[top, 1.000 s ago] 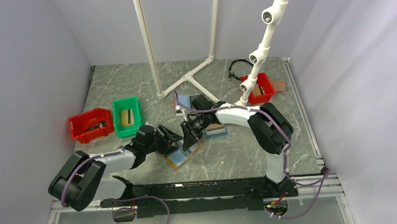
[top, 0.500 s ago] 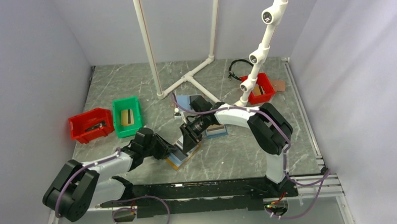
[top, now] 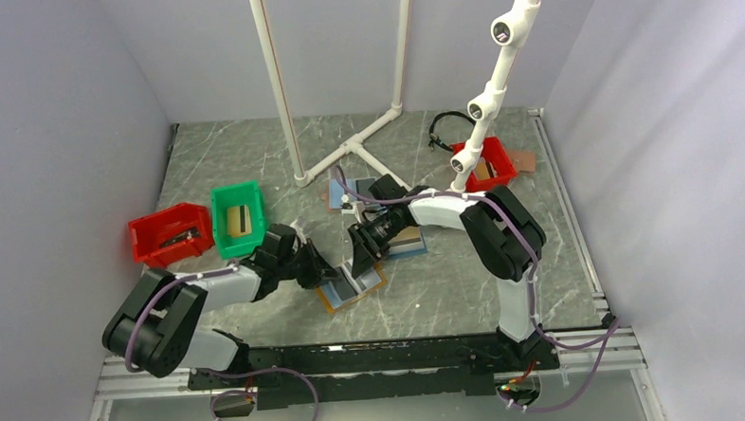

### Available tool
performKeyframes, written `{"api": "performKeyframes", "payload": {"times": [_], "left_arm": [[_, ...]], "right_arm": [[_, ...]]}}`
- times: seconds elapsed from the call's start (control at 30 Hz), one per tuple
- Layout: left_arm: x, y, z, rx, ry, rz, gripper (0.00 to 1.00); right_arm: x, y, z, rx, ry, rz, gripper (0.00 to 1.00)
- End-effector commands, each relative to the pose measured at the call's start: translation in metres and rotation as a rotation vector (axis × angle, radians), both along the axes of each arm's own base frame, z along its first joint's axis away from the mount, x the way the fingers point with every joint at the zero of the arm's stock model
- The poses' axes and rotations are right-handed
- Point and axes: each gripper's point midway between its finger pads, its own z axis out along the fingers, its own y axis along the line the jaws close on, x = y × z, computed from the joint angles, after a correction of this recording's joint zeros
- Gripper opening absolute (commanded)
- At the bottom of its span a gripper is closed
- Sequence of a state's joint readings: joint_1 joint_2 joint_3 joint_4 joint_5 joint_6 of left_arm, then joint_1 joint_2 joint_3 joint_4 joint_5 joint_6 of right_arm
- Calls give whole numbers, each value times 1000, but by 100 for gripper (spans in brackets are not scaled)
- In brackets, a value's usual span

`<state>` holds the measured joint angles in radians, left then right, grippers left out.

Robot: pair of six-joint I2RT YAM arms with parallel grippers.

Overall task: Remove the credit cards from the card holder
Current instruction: Remove the credit card from the card holder.

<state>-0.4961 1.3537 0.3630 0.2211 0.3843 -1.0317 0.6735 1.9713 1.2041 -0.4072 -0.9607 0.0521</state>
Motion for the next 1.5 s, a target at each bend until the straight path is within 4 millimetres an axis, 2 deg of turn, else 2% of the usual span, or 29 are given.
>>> {"api": "performKeyframes", "payload": {"times": [0.0,0.1,0.13,0.23,0.3,0.4,0.63,0.7,0.77,0.87,0.93,1.2,1.47], "left_arm": [[4,-12,5,20,-136,-210,0],[2,-15,0,8,-133,-244,0],[1,-15,-4,9,-111,-235,3],[-4,-15,-10,-5,-50,-211,18],[-6,-15,-8,-25,-50,-194,36],[-7,-11,-2,-23,-60,-175,46],[-11,-9,13,-63,-52,-137,39],[-13,-10,13,-77,-39,-128,31],[-17,-9,11,-92,-27,-120,19],[-20,-8,9,-97,-18,-110,10],[-21,-6,9,-92,-22,-105,1],[-6,-12,12,-142,-159,-119,0],[-2,-10,51,-210,-361,-117,0]], "right_arm": [[5,-1,2,37,4,2,44],[4,-1,-2,30,15,1,45],[4,-2,-4,24,13,-1,45],[7,-4,-10,-8,-2,-15,45],[9,-5,-14,-26,-6,-22,45],[10,-7,-19,-50,-6,-29,45],[11,-7,-22,-63,-8,-35,45],[11,-8,-22,-64,-6,-38,45],[11,-8,-23,-65,-5,-36,45],[10,-8,-23,-67,-2,-36,45],[10,-7,-23,-65,4,-35,45],[6,-5,-18,-39,16,-17,46],[1,-1,0,37,42,10,46]]}}
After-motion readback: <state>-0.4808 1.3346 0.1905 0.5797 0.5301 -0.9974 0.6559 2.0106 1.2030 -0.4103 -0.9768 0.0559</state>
